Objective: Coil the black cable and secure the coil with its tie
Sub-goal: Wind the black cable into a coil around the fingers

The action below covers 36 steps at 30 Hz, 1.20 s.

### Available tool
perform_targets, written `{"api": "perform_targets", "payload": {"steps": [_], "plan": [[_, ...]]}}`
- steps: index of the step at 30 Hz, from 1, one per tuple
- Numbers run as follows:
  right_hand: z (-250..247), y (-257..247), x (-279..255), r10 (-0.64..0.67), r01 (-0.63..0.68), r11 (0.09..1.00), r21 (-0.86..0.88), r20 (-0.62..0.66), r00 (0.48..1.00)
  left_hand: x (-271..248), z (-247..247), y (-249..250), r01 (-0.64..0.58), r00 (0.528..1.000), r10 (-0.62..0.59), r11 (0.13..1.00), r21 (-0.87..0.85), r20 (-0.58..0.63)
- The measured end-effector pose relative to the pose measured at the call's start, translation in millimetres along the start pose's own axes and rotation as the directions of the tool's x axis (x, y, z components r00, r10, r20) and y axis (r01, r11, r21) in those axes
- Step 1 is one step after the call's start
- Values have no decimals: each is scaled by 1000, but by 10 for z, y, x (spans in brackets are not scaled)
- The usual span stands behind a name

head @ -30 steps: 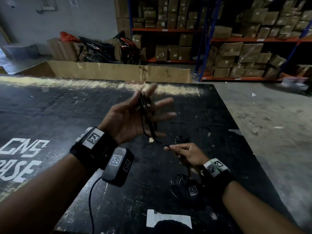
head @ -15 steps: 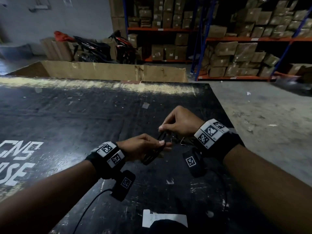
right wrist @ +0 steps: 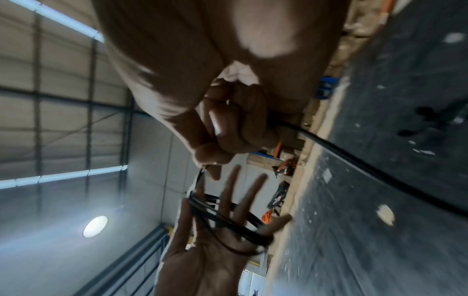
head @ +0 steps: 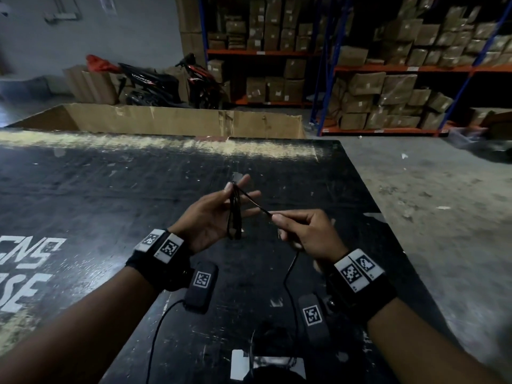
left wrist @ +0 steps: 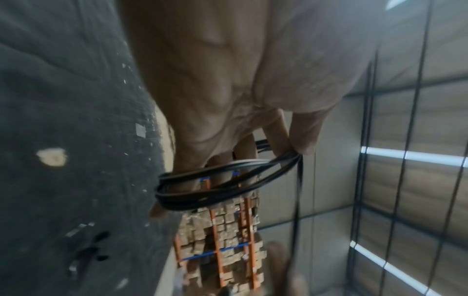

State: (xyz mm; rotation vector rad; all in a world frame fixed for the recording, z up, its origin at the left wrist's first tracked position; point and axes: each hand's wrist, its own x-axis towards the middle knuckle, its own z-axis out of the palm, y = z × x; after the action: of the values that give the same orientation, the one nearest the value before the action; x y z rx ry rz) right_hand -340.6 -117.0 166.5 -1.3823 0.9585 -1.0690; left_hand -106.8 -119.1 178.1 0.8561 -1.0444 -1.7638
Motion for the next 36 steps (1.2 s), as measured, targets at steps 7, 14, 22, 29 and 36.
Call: {"api": "perform_targets", "payload": {"steps": [7, 14, 22, 29, 36], "plan": [[95, 334, -119, 197, -216, 960, 180, 117, 973, 31, 200, 325, -170, 977, 192, 965, -200, 93], [-68, 587, 28, 261, -274, 956, 107, 122, 958, -51, 370, 665, -182, 911, 270, 942, -282, 312], [-240, 206, 347, 120, -107, 967, -233, 41, 992, -258, 550, 220, 198, 798, -190, 979, 50, 572], [-227, -379, 348, 110, -21, 882, -471, 162, 981, -321, 594, -11, 230, 950, -253, 963, 140, 182], [-187, -473, 329, 65, 14, 825, -564, 120, 991, -264, 540, -45, 182, 954, -248, 924, 335, 166]]}}
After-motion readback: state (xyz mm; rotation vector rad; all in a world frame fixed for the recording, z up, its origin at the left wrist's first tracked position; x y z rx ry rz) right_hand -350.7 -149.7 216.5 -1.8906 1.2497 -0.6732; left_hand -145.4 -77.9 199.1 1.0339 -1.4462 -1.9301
